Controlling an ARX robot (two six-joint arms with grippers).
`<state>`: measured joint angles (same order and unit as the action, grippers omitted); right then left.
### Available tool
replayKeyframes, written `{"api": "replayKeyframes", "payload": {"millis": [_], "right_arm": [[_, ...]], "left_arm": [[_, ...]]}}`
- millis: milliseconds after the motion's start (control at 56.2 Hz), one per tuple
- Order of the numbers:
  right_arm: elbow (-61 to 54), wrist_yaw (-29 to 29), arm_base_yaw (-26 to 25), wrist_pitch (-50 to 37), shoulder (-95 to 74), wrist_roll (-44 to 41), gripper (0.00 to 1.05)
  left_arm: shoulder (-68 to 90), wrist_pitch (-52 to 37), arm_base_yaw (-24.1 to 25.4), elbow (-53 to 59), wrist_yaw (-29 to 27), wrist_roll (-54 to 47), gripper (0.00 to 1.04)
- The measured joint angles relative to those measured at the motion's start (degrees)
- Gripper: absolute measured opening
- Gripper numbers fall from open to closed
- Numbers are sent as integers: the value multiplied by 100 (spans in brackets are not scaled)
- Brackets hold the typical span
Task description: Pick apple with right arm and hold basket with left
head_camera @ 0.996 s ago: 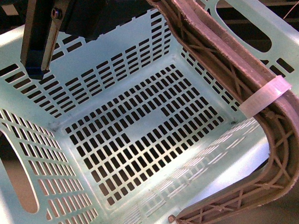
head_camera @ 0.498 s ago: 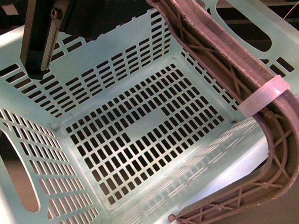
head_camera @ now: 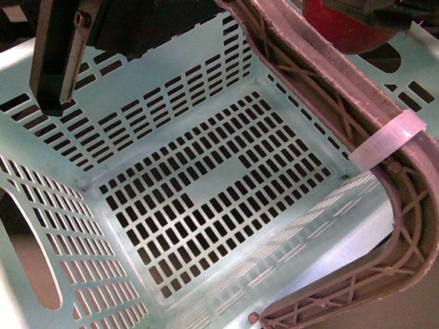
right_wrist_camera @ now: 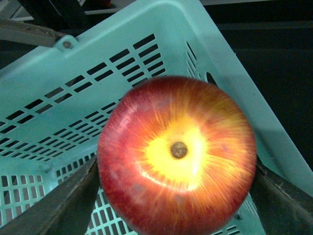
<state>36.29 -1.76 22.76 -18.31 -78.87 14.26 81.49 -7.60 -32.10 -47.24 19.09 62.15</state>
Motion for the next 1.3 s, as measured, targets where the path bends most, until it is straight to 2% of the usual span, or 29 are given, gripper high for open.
{"api": "replayKeyframes", "payload": {"millis": [71, 214, 427, 587, 694, 801, 1192, 1299], "right_arm": [[-22, -24, -7, 7, 48, 33, 97], [-72, -127, -76, 151, 334, 98, 96], [-302, -1091, -568, 999, 1738, 153, 96], [-398, -1233, -649, 968, 2155, 83, 95], [-1084, -1261, -745, -667, 2212, -627, 80], [-1657, -1093, -942, -1486, 2468, -1058, 64], [-2680, -533, -1532, -1519, 3545, -1370, 5], [-2841, -431, -1639, -1416, 3807, -1397, 2]], "left_arm": [[0, 0, 0, 0, 0, 2, 8], [0, 0, 0, 0, -46, -17, 8], [33, 2, 0, -2, -39, -15, 8], [33, 0, 4, -7, -42, -22, 8], [33, 0, -7, -9, 22, -28, 8], [33, 0, 0, -9, 31, 20, 8], [33, 0, 0, -9, -37, -35, 8], [33, 0, 0, -9, -20, -28, 8]]}}
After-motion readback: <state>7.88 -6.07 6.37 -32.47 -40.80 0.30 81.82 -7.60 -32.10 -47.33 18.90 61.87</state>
